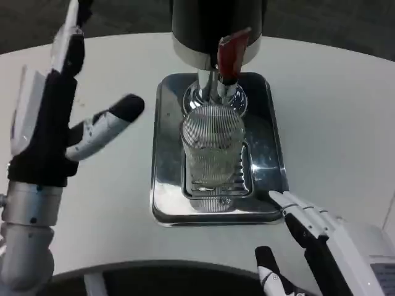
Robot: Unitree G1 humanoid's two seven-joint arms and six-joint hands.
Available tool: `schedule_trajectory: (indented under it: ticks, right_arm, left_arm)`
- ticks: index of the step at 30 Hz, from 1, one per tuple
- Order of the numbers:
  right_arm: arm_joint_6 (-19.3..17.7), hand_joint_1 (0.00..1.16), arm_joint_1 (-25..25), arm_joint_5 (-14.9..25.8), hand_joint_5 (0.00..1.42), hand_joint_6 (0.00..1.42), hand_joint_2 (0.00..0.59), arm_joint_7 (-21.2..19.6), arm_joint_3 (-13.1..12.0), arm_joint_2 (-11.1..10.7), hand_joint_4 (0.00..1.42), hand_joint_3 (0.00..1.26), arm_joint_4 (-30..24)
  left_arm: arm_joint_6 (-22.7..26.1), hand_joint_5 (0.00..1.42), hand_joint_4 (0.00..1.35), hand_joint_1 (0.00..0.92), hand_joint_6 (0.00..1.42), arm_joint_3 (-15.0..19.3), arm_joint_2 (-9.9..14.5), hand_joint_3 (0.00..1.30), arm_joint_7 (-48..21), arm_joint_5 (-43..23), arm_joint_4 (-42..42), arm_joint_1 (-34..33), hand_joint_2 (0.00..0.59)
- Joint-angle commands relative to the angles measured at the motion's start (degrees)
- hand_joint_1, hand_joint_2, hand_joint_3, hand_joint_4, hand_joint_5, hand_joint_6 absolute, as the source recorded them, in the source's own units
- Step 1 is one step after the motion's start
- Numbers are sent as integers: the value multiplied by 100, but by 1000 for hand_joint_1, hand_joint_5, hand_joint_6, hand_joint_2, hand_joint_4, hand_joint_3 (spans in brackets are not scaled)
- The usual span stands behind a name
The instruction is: Grasp the cup under the faucet to collect the drink, then remove the cup.
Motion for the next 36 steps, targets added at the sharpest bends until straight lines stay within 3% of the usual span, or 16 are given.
schedule_trajectory:
  ticks: [1, 7, 10, 14, 18, 29, 36]
  right_arm:
    - [1, 316, 72, -21, 193, 249, 524, 30, 20, 3, 151, 187, -60]
    - [-4, 316, 112, -20, 195, 250, 524, 8, 81, 21, 159, 187, -38]
    - [-28, 316, 91, -9, 206, 263, 524, -42, 95, 26, 164, 194, -18]
    - [-40, 332, 55, 23, 220, 269, 531, -60, 87, 21, 174, 207, -13]
    - [-49, 339, 64, 33, 221, 270, 535, -71, 54, 4, 174, 206, -28]
    - [-69, 378, 243, 90, 236, 270, 529, -120, -88, -14, 174, 209, -110]
    - [-78, 386, 307, 167, 236, 270, 530, -136, -155, -24, 174, 215, -134]
  left_arm:
    - [241, 0, 0, 0, 0, 121, 53, 0, -1181, -1367, -244, -178, 138]
    - [603, 0, 0, 0, 0, 298, 307, 0, -2824, -2731, -452, -618, 157]
    - [1007, 0, 0, 0, 0, 456, 340, 0, -3330, -3354, -753, -780, 192]
    - [1433, 0, 0, 0, 0, 614, 418, 0, -3904, -3822, -1028, -1046, 170]
    - [1754, 0, 0, 0, 0, 519, 487, 0, -4423, -3791, -948, -1357, 141]
    - [2661, 29, 0, 0, 5, 260, 259, 0, -5289, -3792, -480, -1892, 114]
    - [2636, 46, 0, 0, 18, 96, 136, 0, -5466, -3340, -92, -2074, 102]
